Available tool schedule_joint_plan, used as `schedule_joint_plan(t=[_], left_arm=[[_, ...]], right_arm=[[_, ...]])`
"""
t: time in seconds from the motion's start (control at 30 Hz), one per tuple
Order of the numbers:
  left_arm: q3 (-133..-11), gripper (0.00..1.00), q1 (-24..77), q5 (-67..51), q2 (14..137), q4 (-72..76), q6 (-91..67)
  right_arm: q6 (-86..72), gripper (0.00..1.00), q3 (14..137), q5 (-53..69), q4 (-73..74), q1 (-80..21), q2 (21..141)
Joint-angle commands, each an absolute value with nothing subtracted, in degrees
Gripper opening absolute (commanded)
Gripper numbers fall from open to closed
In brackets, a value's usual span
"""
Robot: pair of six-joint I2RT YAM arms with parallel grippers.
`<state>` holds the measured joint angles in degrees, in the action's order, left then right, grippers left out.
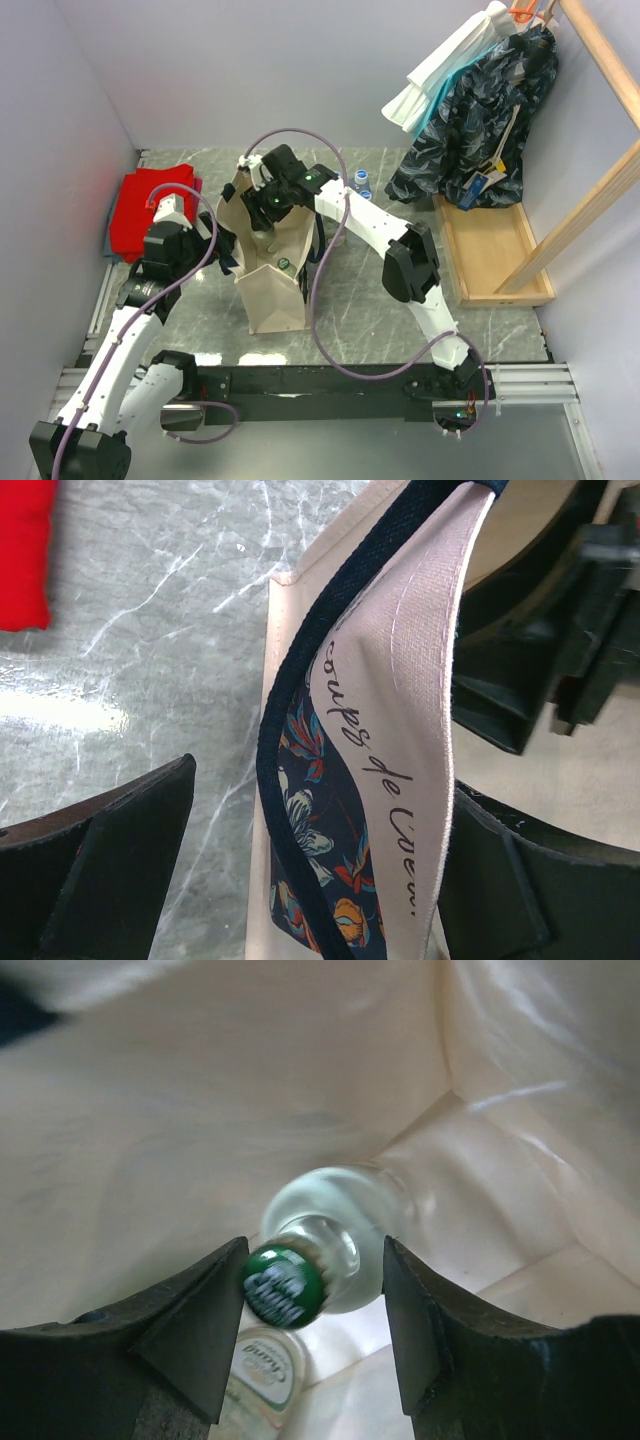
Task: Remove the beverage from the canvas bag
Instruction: Take out the drink from the canvas bag.
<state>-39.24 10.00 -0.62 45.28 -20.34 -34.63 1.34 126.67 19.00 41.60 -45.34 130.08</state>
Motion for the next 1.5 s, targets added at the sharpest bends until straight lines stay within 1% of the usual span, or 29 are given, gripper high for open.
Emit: schedule_joint_plan(t=[0.0, 0.13, 0.2, 0.23, 0.27, 0.3, 0.33, 0.37, 0.4, 0.43, 0.47, 0.53, 0.57, 0.6, 0.63, 1.47], left_arm=[[-41.2, 0.97, 10.2, -0.2, 45.8, -20.4, -33.4], [-41.4, 0.96, 10.2, -0.2, 45.8, -20.6, -33.2], [-41.4, 0.96, 10.2, -0.1, 45.4, -20.7, -33.5], [-41.0, 0.96, 10.2, -0.2, 45.1, -20.5, -33.6], [-40.9, 0.96, 10.2, -0.2, 44.7, -20.3, -33.7], [-40.7, 0.96, 10.2, -0.2, 44.6, -20.1, -33.7], [-40.7, 0.96, 10.2, -0.2, 44.4, -20.2, -33.7], [-40.9, 0.96, 10.2, -0.1, 44.6, -20.3, -33.6], [-41.1, 0.96, 10.2, -0.2, 44.8, -20.5, -33.5], [-41.1, 0.96, 10.2, -0.1, 44.9, -20.6, -33.4], [-41.1, 0.96, 10.2, -0.1, 45.2, -20.4, -33.4], [-41.1, 0.96, 10.2, -0.1, 45.4, -20.3, -33.4], [-41.1, 0.96, 10.2, -0.2, 45.4, -20.3, -33.4], [-41.2, 0.96, 10.2, -0.2, 45.4, -20.3, -33.4], [-41.1, 0.96, 10.2, -0.2, 45.2, -20.3, -33.3], [-41.0, 0.97, 10.2, -0.2, 44.6, -20.1, -33.4]], right_arm=[[1.1, 0.61, 128.2, 19.3, 41.1, -45.0, 129.8], [0.7, 0.59, 127.1, 19.5, 39.6, -44.9, 128.8], [0.6, 0.51, 127.5, 19.9, 39.6, -45.0, 128.8], [0.7, 0.43, 127.8, 19.9, 40.1, -44.9, 128.9], [0.7, 0.37, 128.3, 19.8, 40.3, -44.9, 129.1], [0.7, 0.35, 128.4, 19.5, 40.4, -45.1, 129.1], [0.9, 0.27, 128.4, 19.5, 40.7, -44.9, 129.1], [0.7, 0.22, 128.3, 19.5, 40.8, -45.0, 129.0], [0.5, 0.19, 128.1, 19.8, 40.7, -45.0, 128.8], [0.5, 0.14, 127.9, 19.9, 40.3, -45.0, 128.5], [0.4, 0.11, 127.1, 20.2, 40.0, -45.0, 128.2], [0.2, 0.03, 126.6, 20.3, 39.5, -45.0, 127.7], [0.3, 0.03, 126.4, 20.2, 39.3, -45.0, 127.6], [0.3, 0.0, 126.4, 20.3, 39.4, -45.0, 127.6], [0.4, 0.0, 126.5, 20.3, 39.5, -45.0, 127.6], [0.4, 0.0, 125.9, 19.2, 39.2, -45.2, 126.1]])
